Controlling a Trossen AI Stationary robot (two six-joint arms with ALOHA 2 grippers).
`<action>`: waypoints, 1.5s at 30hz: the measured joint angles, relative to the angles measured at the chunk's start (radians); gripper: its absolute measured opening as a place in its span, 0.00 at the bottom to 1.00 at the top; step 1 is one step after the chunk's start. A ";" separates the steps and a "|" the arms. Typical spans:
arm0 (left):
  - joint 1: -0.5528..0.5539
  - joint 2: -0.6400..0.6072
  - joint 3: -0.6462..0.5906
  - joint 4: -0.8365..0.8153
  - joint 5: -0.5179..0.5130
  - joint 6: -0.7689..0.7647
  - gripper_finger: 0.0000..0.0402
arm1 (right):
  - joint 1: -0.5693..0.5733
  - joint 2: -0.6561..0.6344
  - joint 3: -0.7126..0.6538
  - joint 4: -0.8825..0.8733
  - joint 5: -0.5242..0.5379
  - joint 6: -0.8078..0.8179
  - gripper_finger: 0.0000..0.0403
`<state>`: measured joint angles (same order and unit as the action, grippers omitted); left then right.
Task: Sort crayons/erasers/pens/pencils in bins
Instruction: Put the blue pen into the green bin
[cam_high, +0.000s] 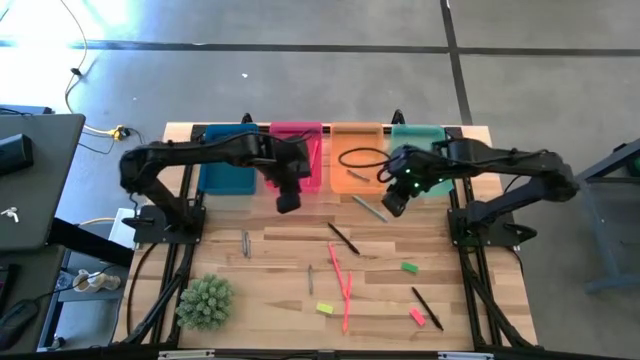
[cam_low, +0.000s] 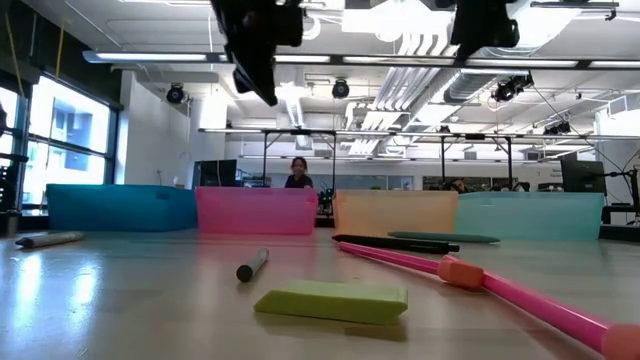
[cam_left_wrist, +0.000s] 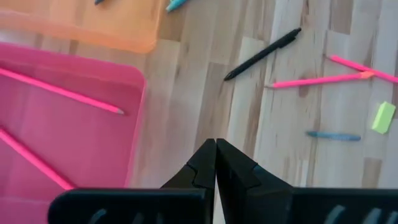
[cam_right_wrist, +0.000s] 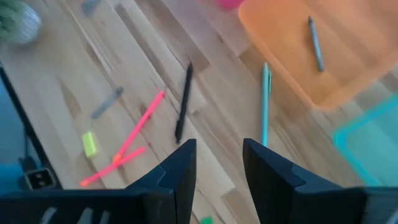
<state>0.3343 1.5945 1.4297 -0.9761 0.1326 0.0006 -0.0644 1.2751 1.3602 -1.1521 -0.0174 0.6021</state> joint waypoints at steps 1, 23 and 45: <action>0.000 -0.024 -0.026 0.017 0.000 -0.002 0.00 | 0.003 0.011 0.000 -0.014 0.000 -0.003 0.31; 0.026 -0.319 -0.441 0.237 0.005 -0.184 0.00 | 0.046 0.134 -0.027 -0.154 0.039 -0.025 0.31; 0.025 -0.318 -0.441 0.242 0.005 -0.205 0.00 | 0.025 0.151 -0.402 0.346 0.081 0.079 0.38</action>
<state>0.3595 1.2762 0.9882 -0.7339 0.1375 -0.2045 -0.0398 1.4257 0.9585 -0.8062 0.0639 0.6815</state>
